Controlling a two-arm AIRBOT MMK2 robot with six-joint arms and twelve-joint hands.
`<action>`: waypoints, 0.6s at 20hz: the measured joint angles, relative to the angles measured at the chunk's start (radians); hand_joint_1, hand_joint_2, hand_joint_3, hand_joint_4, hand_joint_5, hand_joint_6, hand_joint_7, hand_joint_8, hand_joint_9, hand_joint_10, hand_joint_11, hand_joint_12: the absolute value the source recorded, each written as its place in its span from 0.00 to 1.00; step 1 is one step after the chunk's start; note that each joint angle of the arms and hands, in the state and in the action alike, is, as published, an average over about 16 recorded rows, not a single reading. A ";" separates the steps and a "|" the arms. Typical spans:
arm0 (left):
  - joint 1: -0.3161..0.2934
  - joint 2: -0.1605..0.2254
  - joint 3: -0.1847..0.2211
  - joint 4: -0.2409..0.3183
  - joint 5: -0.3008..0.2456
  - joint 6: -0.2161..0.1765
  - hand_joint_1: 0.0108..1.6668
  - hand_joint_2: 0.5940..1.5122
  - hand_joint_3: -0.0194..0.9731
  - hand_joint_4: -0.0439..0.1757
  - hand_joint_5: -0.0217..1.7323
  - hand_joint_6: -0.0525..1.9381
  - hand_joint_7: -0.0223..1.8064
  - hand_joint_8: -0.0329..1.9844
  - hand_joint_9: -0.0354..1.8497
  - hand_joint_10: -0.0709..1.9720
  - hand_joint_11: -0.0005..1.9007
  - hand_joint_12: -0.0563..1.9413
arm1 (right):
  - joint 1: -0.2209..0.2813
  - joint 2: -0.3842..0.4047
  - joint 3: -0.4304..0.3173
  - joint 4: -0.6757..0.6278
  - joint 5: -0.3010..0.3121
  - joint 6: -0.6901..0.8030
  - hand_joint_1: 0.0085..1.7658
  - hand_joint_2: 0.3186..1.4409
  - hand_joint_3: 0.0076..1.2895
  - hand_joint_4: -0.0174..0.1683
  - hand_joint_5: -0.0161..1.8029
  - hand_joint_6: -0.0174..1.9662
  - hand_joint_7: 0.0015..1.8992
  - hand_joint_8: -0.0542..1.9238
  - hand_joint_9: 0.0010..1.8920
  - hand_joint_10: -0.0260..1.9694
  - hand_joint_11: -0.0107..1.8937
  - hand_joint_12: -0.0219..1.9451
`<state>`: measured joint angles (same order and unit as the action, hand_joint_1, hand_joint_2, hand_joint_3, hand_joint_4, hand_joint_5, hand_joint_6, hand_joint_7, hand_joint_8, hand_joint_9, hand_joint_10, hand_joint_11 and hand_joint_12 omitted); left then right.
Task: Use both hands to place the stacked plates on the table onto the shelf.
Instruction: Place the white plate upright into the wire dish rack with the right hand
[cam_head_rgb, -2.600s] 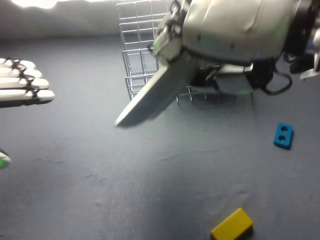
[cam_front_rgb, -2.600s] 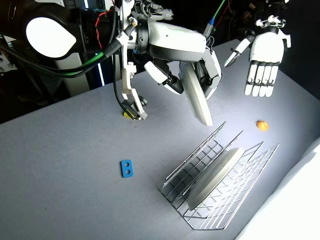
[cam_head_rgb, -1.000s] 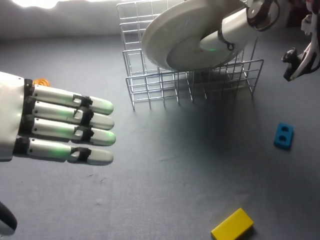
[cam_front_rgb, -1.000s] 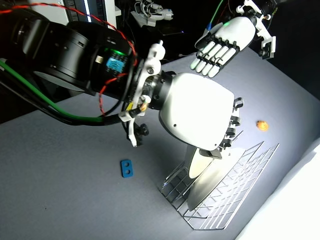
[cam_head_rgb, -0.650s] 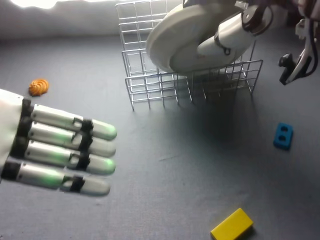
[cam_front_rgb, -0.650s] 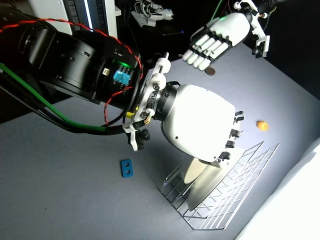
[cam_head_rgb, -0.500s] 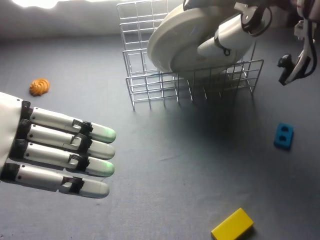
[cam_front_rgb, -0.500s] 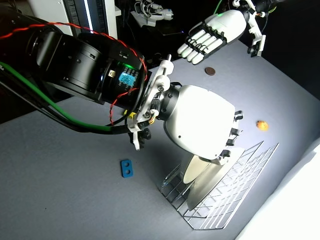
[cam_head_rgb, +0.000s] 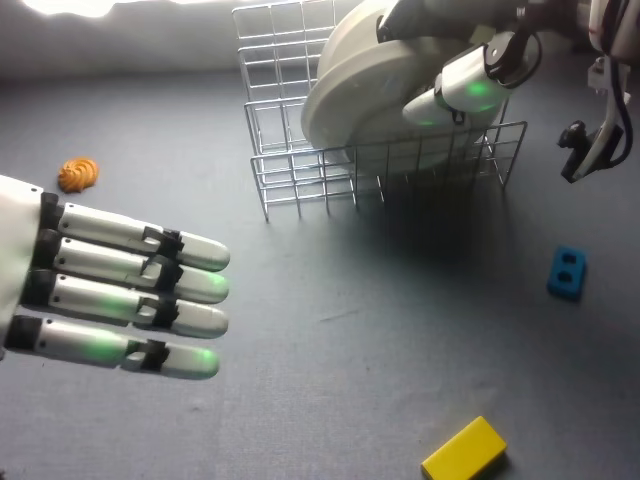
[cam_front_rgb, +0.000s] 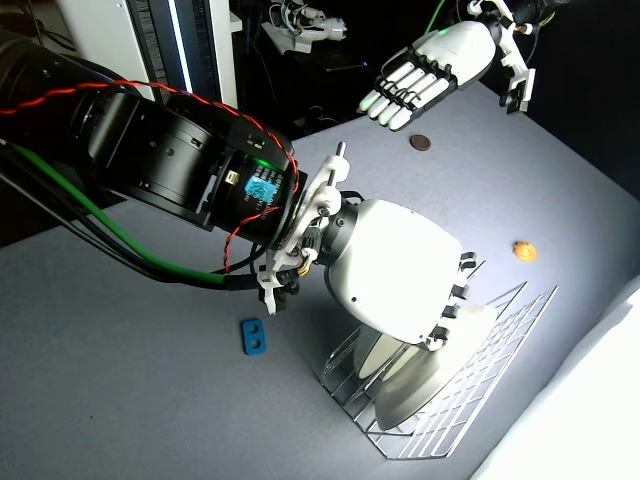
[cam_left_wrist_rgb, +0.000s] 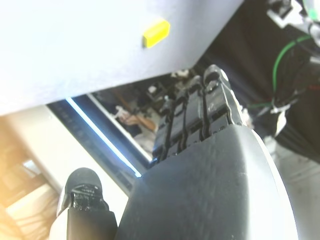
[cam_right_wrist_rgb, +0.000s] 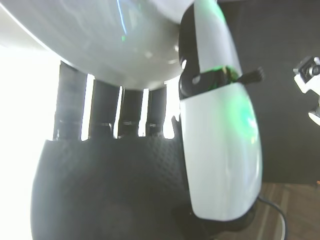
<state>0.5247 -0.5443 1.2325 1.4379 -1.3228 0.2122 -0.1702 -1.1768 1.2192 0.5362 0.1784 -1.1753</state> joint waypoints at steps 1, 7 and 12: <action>0.000 0.000 -0.003 0.000 0.002 0.002 0.00 0.53 0.04 0.21 0.03 0.02 0.02 0.01 0.03 0.04 0.01 0.03 | -0.003 -0.002 0.002 0.000 0.002 0.001 0.69 0.62 0.01 0.11 0.48 0.57 0.53 0.52 0.66 0.05 0.46 0.56; -0.002 0.000 -0.020 0.003 0.011 0.009 0.00 0.52 0.04 0.21 0.02 0.02 0.02 0.01 0.03 0.04 0.01 0.03 | -0.021 -0.008 0.006 0.002 0.013 0.007 0.69 0.63 0.01 0.11 0.47 0.51 0.51 0.43 0.63 0.04 0.41 0.58; -0.002 0.005 -0.026 0.010 0.011 0.008 0.00 0.52 0.04 0.21 0.02 0.02 0.02 0.01 0.03 0.04 0.01 0.03 | -0.030 -0.009 0.006 0.002 0.020 0.010 0.68 0.63 0.01 0.10 0.45 0.35 0.50 0.29 0.60 0.03 0.36 0.58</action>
<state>0.5225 -0.5397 1.2065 1.4481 -1.3122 0.2201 -0.2001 -1.1862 1.2255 0.5381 0.1983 -1.1653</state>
